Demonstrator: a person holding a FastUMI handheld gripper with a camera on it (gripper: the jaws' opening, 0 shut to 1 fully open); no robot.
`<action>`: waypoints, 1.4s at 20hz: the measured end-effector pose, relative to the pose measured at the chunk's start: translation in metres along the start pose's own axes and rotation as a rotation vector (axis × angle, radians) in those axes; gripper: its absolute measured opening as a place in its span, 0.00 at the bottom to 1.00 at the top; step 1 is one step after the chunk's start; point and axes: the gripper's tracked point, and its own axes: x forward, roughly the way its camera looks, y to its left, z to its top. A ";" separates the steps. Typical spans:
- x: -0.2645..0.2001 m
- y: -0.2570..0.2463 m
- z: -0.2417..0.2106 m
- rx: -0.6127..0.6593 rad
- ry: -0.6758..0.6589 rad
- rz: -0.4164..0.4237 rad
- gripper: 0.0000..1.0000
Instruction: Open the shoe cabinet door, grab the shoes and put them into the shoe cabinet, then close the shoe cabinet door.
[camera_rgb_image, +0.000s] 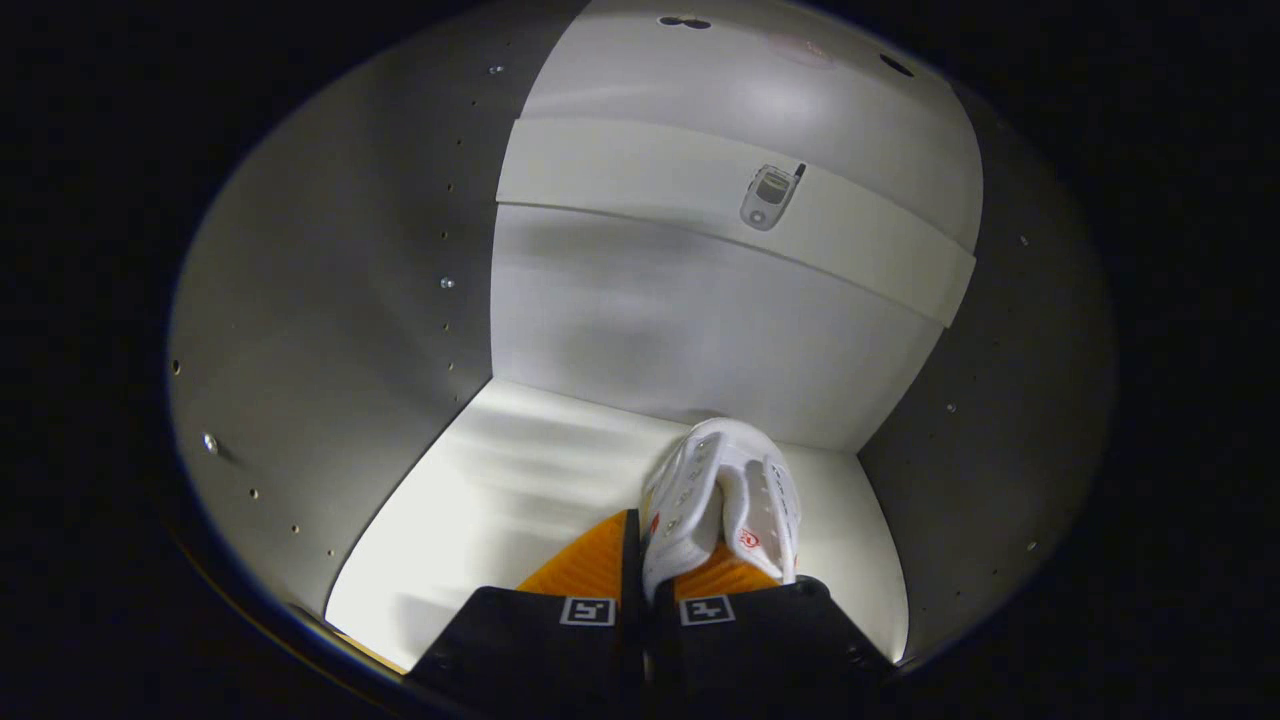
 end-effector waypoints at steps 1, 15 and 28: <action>-0.002 0.001 -0.001 0.002 0.007 0.003 0.10; -0.093 0.005 0.029 0.161 -0.115 0.098 0.99; -0.269 -0.024 0.065 0.186 -0.427 0.041 0.98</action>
